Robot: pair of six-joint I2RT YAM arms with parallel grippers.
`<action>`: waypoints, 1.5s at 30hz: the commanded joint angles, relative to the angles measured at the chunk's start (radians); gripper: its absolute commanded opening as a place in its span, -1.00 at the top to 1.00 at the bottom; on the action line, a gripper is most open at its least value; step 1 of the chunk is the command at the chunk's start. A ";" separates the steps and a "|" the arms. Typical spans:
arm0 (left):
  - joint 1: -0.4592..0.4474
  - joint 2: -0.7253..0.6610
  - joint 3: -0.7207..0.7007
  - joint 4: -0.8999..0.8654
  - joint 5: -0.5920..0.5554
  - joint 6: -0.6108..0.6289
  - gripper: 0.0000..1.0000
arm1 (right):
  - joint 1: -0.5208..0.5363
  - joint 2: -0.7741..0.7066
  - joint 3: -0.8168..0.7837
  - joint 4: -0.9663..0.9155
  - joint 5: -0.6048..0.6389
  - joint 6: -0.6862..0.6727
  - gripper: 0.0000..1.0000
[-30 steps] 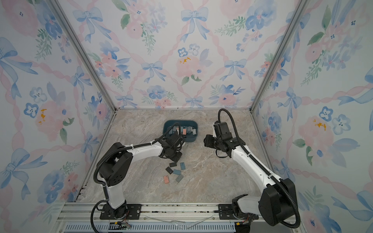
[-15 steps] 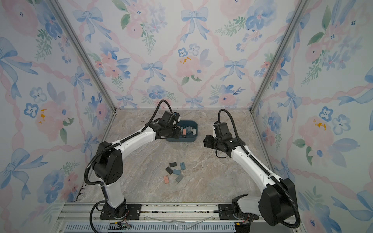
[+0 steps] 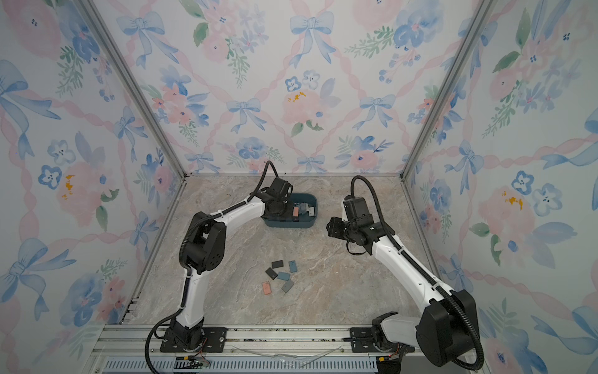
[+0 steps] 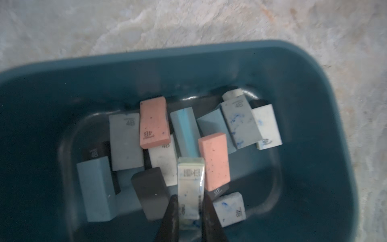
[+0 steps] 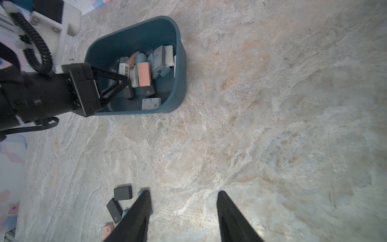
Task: Put the eraser in the storage box
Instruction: Place the eraser in the storage box, then pick up the eraser from the center of the board.
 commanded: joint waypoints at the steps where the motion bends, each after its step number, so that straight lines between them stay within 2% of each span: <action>1: 0.008 0.026 0.037 -0.019 -0.019 -0.042 0.66 | -0.013 -0.022 -0.008 -0.028 0.000 0.007 -0.08; 3: 0.008 0.033 0.039 -0.019 -0.020 -0.050 0.64 | -0.013 -0.023 -0.005 -0.035 0.000 0.005 -0.08; 8: 0.007 0.016 0.036 -0.018 -0.035 -0.062 0.30 | -0.011 -0.028 -0.001 -0.038 -0.006 0.007 -0.08; 10: 0.006 -0.001 0.033 -0.018 -0.042 -0.060 0.24 | -0.009 -0.030 0.004 -0.036 -0.008 0.010 -0.08; 16: -0.002 -0.092 0.007 -0.017 -0.067 -0.056 0.15 | 0.036 -0.021 0.023 -0.043 0.002 0.007 -0.07; 24: -0.024 -0.284 -0.075 -0.013 -0.137 -0.045 0.18 | 0.161 0.040 0.051 -0.071 0.039 -0.001 -0.07; 28: -0.036 -0.432 -0.188 0.036 -0.157 -0.045 0.20 | 0.247 0.096 0.053 -0.079 0.044 0.003 -0.08; 37: -0.040 -0.836 -0.569 0.204 -0.189 -0.093 0.21 | 0.417 0.226 0.056 -0.078 0.084 0.030 -0.11; 45: -0.051 -1.152 -0.819 0.209 -0.251 -0.155 0.22 | 0.473 0.303 0.059 -0.069 0.109 0.042 -0.11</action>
